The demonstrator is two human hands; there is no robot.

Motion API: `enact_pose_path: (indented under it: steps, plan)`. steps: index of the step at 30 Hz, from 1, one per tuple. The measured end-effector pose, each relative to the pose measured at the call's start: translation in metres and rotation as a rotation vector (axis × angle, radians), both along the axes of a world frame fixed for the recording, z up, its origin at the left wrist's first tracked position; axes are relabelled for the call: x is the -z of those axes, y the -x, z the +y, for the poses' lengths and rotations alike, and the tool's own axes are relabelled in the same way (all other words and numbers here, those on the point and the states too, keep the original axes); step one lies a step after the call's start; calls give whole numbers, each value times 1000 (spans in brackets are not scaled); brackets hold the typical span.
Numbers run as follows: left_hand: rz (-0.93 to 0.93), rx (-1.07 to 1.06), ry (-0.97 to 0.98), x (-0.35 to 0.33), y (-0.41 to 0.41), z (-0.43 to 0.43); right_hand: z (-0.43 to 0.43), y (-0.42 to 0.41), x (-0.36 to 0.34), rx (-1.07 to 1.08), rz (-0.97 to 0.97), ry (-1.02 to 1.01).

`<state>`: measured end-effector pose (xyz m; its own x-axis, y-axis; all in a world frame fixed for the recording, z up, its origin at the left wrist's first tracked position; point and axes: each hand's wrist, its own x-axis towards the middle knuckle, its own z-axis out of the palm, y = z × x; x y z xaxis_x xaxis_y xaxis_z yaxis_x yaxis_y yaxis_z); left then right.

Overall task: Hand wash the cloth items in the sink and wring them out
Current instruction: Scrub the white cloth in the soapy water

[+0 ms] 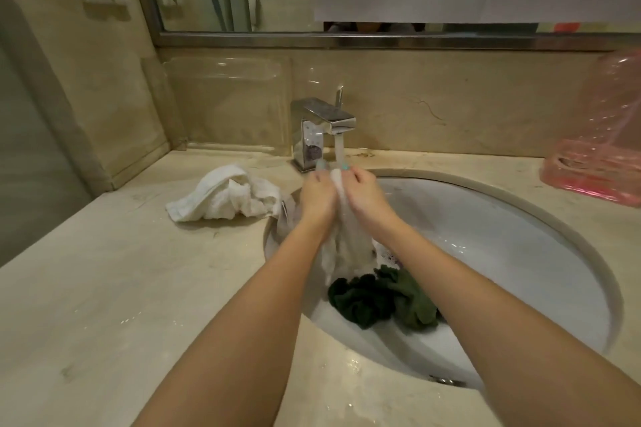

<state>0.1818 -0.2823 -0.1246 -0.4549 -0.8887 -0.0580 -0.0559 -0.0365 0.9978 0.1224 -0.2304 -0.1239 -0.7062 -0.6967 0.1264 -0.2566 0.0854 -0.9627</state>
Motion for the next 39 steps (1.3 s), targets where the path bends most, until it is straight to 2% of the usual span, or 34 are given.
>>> enact_pose_path:
  steps: [3, 6, 8, 11, 15, 18, 21, 24, 28, 32, 36, 37, 39]
  plan:
    - [-31, 125, 108, 3, 0, 28, 0, 13, 13, 196, -146, -86]
    - [-53, 173, 162, 1, 1, 33, 5, 14, 14, 239, -255, -35]
    - [-70, 85, 117, -2, 2, 17, 3, 5, 7, 186, -207, 39]
    - [-66, -9, 28, -4, -5, 0, 0, -14, -3, 64, -14, 29]
    - [0, 170, 41, -10, -12, 10, 4, 6, -5, 132, 59, 9]
    - [-60, 278, 115, -10, -16, 12, 21, 27, -3, 176, 13, 1]
    - [-254, 398, 208, -7, -22, 3, 27, 34, -6, 52, -66, 2]
    - [-298, 481, 214, -4, -22, -3, 27, 37, -13, -37, -207, 43]
    - [-209, 538, 262, -2, -21, -6, 33, 44, -18, -231, -318, 138]
    - [-44, 421, 216, -1, -21, -12, 31, 47, -16, -292, -304, 160]
    - [74, 279, 137, -2, -19, -19, 33, 50, 1, -280, -116, -170]
    - [111, 242, 78, -2, -17, -21, 35, 51, 6, -293, -108, -213]
    - [174, 197, -42, -4, -17, -21, 38, 52, 6, -281, -173, -172]
